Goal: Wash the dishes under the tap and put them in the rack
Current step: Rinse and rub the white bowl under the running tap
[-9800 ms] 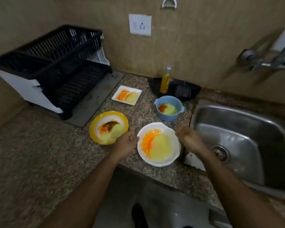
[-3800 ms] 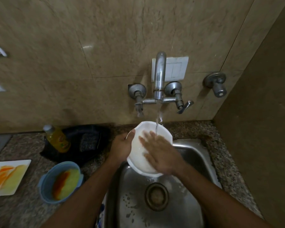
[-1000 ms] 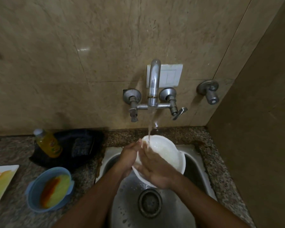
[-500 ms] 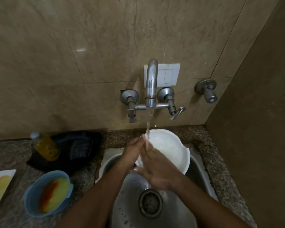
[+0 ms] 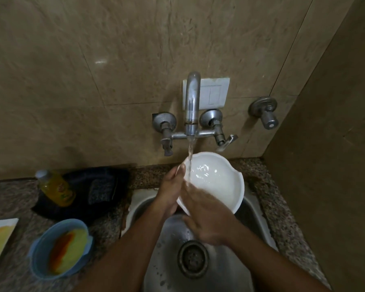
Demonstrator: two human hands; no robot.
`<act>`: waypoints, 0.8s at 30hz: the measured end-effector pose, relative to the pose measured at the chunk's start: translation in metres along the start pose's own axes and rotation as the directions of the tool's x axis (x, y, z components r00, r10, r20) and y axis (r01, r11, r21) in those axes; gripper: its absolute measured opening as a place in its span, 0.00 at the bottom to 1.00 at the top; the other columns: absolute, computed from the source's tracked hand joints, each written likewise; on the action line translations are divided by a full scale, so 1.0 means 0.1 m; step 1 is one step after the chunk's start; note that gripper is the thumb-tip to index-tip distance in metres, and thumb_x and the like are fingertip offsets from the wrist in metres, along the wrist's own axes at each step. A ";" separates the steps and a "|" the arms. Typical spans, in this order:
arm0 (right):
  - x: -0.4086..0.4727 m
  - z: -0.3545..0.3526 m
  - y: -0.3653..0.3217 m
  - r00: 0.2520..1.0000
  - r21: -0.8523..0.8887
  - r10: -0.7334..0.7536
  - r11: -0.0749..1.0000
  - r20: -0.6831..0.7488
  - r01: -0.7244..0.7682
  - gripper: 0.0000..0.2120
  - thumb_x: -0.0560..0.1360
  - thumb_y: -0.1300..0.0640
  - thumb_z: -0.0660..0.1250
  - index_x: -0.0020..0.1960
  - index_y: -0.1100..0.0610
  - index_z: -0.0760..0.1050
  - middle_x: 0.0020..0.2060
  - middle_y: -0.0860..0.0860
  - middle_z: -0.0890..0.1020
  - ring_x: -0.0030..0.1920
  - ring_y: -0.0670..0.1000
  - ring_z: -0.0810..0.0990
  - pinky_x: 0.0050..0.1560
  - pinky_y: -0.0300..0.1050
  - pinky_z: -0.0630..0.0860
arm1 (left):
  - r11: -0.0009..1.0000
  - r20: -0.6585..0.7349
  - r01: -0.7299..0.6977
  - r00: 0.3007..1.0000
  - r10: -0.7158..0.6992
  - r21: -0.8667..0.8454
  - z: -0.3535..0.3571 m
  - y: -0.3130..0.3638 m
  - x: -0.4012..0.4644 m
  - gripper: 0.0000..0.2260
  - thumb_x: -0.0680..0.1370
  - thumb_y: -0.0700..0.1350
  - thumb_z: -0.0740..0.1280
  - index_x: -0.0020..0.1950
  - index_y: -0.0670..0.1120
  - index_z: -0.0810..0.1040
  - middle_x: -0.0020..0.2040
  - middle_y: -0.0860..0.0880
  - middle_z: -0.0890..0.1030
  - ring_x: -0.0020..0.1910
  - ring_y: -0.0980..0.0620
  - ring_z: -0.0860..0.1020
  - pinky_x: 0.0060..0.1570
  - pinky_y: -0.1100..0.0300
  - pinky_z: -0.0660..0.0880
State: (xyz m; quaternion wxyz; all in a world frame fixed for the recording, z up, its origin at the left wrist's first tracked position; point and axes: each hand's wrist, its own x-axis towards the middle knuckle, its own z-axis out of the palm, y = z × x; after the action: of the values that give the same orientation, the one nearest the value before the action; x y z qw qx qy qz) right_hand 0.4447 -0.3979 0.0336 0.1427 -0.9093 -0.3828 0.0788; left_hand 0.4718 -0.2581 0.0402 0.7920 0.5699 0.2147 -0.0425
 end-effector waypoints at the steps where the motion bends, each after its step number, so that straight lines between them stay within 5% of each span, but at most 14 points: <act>1: 0.01 0.00 0.06 1.000 -0.062 0.021 0.998 -0.007 -0.021 0.36 0.81 0.40 0.50 0.80 0.53 0.38 0.78 0.48 0.39 0.79 0.48 0.39 0.78 0.52 0.47 | 1.000 -0.006 -0.005 1.000 0.005 -0.007 0.00 -0.02 0.00 0.12 0.83 0.50 0.61 0.59 0.49 0.81 0.49 0.45 0.86 0.48 0.46 0.85 0.51 0.50 0.81; 6: -0.05 0.13 -0.12 0.998 0.159 0.015 0.987 -0.058 -0.006 0.39 0.79 0.38 0.55 0.81 0.49 0.39 0.80 0.47 0.44 0.79 0.44 0.42 0.78 0.47 0.48 | 0.998 -0.039 -0.057 0.998 0.057 -0.004 0.01 -0.02 -0.02 0.10 0.82 0.50 0.62 0.56 0.51 0.82 0.47 0.49 0.87 0.47 0.51 0.85 0.46 0.55 0.81; 9: -0.10 0.18 0.03 0.999 -0.024 0.043 0.999 -0.023 -0.044 0.36 0.81 0.39 0.52 0.80 0.48 0.36 0.77 0.44 0.36 0.77 0.45 0.35 0.79 0.51 0.46 | 0.996 -0.058 -0.090 0.994 0.090 -0.001 -0.05 -0.05 -0.04 0.10 0.83 0.48 0.61 0.57 0.49 0.81 0.47 0.48 0.86 0.46 0.50 0.84 0.46 0.55 0.81; 14: -0.17 0.29 -0.06 1.000 0.112 0.007 0.994 -0.015 -0.005 0.41 0.78 0.42 0.59 0.80 0.49 0.37 0.78 0.44 0.39 0.77 0.43 0.40 0.77 0.41 0.42 | 0.981 -0.127 -0.177 0.974 0.186 0.079 -0.11 -0.02 -0.01 0.09 0.81 0.50 0.64 0.54 0.51 0.83 0.48 0.51 0.86 0.48 0.53 0.83 0.47 0.58 0.80; 17: -0.16 0.28 0.11 0.997 -0.003 0.072 0.997 -0.037 -0.072 0.40 0.79 0.46 0.58 0.80 0.52 0.36 0.76 0.45 0.35 0.77 0.46 0.38 0.78 0.45 0.40 | 0.966 -0.142 -0.230 0.959 0.245 0.113 -0.13 -0.03 0.02 0.09 0.81 0.51 0.65 0.55 0.52 0.83 0.50 0.52 0.86 0.52 0.52 0.83 0.51 0.56 0.79; 21: -0.13 0.34 -0.13 0.999 0.152 0.023 0.988 -0.025 -0.019 0.45 0.77 0.45 0.62 0.80 0.51 0.35 0.78 0.45 0.38 0.77 0.43 0.38 0.77 0.43 0.42 | 0.964 -0.135 -0.241 0.957 0.256 0.117 -0.11 0.04 0.03 0.10 0.81 0.50 0.65 0.57 0.51 0.83 0.50 0.53 0.86 0.50 0.56 0.83 0.45 0.65 0.77; 24: -0.13 0.33 0.08 1.000 -0.010 -0.002 1.000 -0.029 0.002 0.43 0.76 0.50 0.63 0.81 0.51 0.39 0.78 0.44 0.40 0.77 0.44 0.39 0.78 0.48 0.46 | 0.967 -0.134 -0.225 0.961 0.240 0.116 -0.18 -0.06 -0.01 0.10 0.81 0.51 0.64 0.57 0.51 0.83 0.51 0.51 0.86 0.51 0.52 0.83 0.51 0.56 0.80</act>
State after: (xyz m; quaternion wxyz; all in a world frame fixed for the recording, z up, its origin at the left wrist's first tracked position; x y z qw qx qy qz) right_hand 0.4329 -0.4060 0.0006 0.1436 -0.9107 -0.3820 0.0637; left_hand 0.4638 -0.2442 0.0308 0.7440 0.6317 0.2015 0.0824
